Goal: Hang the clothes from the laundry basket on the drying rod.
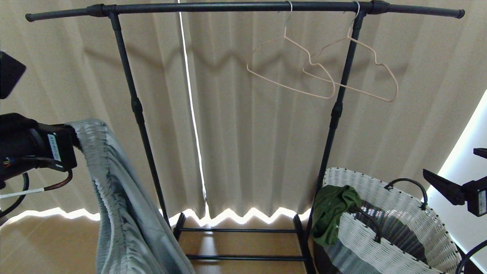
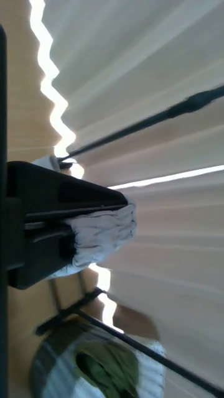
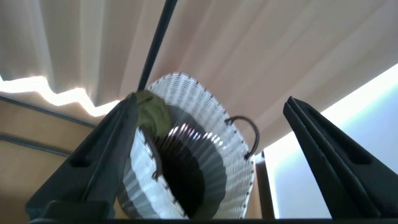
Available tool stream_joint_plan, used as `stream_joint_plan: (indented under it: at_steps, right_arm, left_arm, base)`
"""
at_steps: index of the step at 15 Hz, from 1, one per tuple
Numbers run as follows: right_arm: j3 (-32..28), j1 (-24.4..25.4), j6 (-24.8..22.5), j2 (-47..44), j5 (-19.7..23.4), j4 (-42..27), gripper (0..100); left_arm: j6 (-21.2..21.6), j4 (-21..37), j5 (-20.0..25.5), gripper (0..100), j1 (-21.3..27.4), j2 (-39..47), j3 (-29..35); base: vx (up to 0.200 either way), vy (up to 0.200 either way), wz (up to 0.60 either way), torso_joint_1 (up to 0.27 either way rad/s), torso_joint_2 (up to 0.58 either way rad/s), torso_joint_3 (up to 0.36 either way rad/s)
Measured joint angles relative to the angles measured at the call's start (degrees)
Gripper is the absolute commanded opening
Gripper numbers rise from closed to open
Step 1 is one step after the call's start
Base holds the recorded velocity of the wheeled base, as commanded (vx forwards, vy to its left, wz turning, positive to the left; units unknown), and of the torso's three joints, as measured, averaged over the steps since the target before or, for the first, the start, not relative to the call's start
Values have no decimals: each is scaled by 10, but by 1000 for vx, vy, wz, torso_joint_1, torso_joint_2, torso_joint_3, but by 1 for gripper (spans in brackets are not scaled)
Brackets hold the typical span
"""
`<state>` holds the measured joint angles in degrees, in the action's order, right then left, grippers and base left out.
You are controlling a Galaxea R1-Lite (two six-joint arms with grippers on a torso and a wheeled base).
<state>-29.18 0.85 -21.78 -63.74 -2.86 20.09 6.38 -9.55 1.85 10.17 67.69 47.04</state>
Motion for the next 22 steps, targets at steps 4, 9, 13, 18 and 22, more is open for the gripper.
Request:
stream_joint_plan:
  at_steps: [4,9,13,18,22]
  right_arm:
    - [-1,-1,0,1,0,1,100]
    - [-2,-2,0,0,0,2,100]
    - [-3,-2,0,-1,1,2,100]
    - [-4,-2,1,-2,3,2,100]
    - [-15,-2,1,-4,17,7,100]
  left_arm:
    - [0,-3,0,0,11,-5,-2]
    - [1,-3,1,0,16,-7,-4]
    - [3,-3,0,0,26,-8,-8]
    - [20,-4,0,0,27,-10,-26]
    - [36,-69,15,0,26,-17,-64]
  base:
    - [0,0,0,182,-530,-284]
    - [0,0,0,199,-474,-284]
    - [0,0,0,205,-480,-276]
    - [0,0,0,213,-480,-264]
    - [0,0,0,52,-99,-57]
